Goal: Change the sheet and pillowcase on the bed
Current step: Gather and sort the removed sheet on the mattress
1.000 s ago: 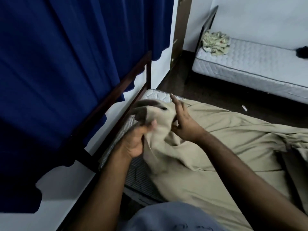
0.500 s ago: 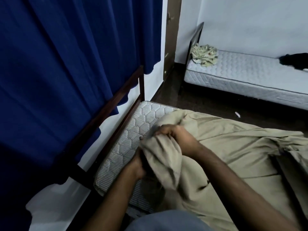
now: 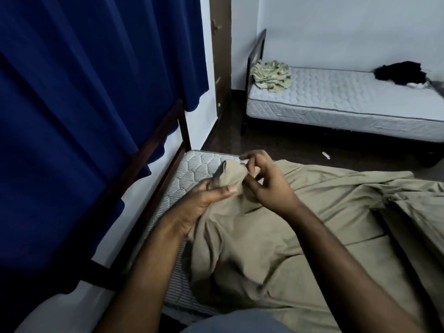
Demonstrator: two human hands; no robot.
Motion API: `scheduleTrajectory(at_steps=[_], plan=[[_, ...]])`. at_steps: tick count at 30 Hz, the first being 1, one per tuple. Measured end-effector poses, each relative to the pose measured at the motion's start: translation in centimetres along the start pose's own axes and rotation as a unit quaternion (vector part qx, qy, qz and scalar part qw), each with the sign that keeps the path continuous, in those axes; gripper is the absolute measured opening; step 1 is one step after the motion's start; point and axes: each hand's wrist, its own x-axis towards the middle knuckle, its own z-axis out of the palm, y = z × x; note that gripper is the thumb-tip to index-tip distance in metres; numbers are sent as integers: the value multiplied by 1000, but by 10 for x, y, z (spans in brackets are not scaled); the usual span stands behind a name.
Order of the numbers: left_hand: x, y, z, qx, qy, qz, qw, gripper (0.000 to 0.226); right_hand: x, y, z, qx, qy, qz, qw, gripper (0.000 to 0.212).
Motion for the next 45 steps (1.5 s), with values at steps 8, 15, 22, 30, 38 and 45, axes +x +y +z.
scheduleTrajectory(at_steps=[8, 15, 22, 30, 38, 45], plan=[[10, 9, 7, -9, 49, 33, 998, 66, 1, 12, -9, -123, -235, 42, 963, 16], [25, 2, -22, 337, 143, 100, 925, 52, 16, 19, -34, -92, 316, 167, 929, 21], [19, 8, -8, 98, 201, 42, 974, 17, 25, 25, -23, -230, -101, 220, 942, 61], [27, 43, 12, -256, 166, 55, 951, 32, -8, -48, 42, 61, -14, -24, 998, 38], [27, 34, 6, -292, 148, 70, 942, 22, -6, -39, 54, 128, 6, 36, 991, 43], [14, 38, 4, -205, 117, 64, 970, 29, -6, -36, 49, 132, 10, 24, 991, 39]])
